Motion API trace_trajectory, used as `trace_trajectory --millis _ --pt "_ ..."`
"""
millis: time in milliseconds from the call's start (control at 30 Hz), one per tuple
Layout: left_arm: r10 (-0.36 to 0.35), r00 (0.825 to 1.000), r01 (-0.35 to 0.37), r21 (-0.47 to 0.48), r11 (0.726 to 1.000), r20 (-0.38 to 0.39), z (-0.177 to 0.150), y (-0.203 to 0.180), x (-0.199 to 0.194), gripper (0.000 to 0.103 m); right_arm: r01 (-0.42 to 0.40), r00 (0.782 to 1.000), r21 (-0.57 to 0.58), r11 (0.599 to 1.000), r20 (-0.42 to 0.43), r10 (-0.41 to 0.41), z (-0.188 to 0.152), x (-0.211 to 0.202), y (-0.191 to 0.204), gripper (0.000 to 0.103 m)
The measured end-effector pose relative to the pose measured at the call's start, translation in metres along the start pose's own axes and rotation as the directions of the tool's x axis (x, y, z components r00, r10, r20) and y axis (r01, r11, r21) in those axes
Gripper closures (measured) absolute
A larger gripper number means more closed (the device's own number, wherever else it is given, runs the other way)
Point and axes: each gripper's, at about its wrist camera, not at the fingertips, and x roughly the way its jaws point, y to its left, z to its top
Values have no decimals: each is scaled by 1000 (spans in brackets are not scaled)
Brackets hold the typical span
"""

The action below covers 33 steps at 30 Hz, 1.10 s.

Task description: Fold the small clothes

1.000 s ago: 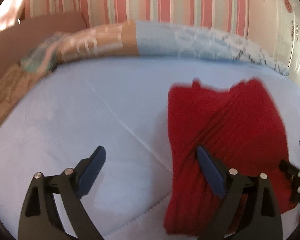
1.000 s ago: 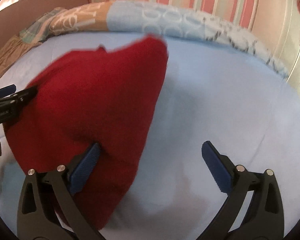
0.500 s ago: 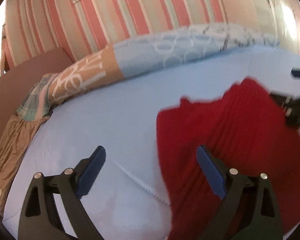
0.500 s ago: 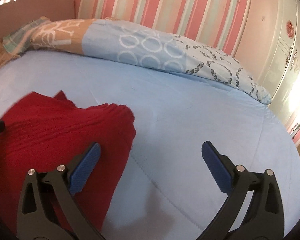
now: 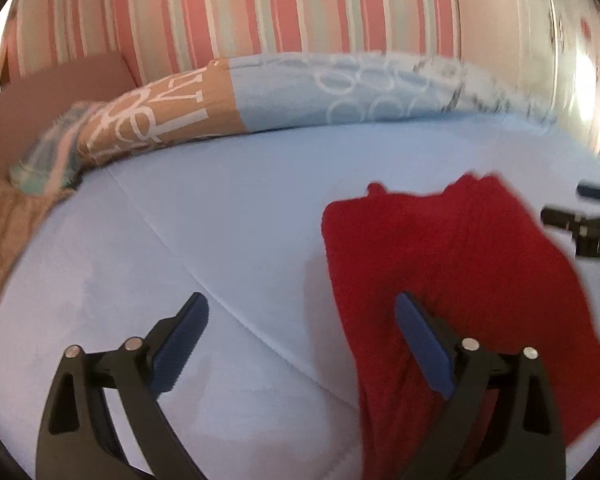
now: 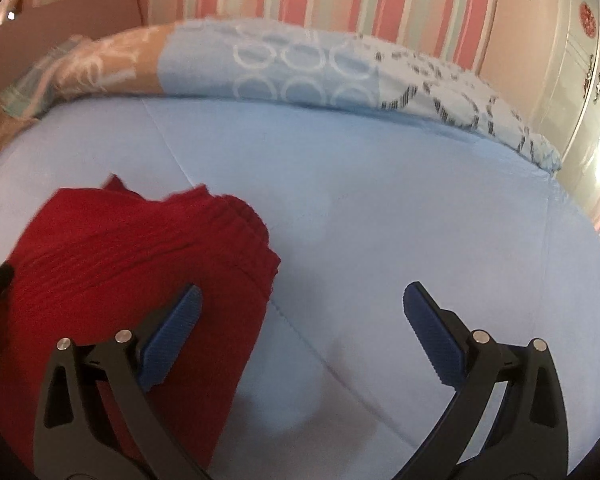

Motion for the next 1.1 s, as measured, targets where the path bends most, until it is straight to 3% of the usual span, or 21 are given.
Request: trace_trajectory --millis 133,233,300,500,700,833,967,1100 --pt "-89 996 89 -66 994 -7 -4 13 -21 2 -46 999 35 998 28 45 -16 -33 -15 3" --pt "-143 990 141 -88 986 -10 -10 15 -32 2 -86 996 72 994 0 86 -28 -44 -22 3" --pt "-156 987 153 -85 985 -29 -11 9 -31 2 -131 990 108 985 -29 135 -34 -45 -24 3" --pt "-169 977 155 -109 982 -133 -16 -10 -8 2 -145 988 109 983 -42 151 -36 -44 -13 3" --pt "-308 929 269 -197 943 -204 -30 -21 11 2 -181 981 93 979 -59 187 -34 -37 3 3" --pt "-365 903 301 -272 914 -227 -38 -20 21 2 -197 976 100 975 -78 205 -37 -30 8 3" --pt "-386 894 310 -309 899 -228 -41 -18 25 2 -266 950 189 945 -115 290 -43 -18 3 3" --pt "-417 882 331 -342 880 -220 -41 -16 26 3 -340 904 347 874 -134 405 -49 -6 -9 3"
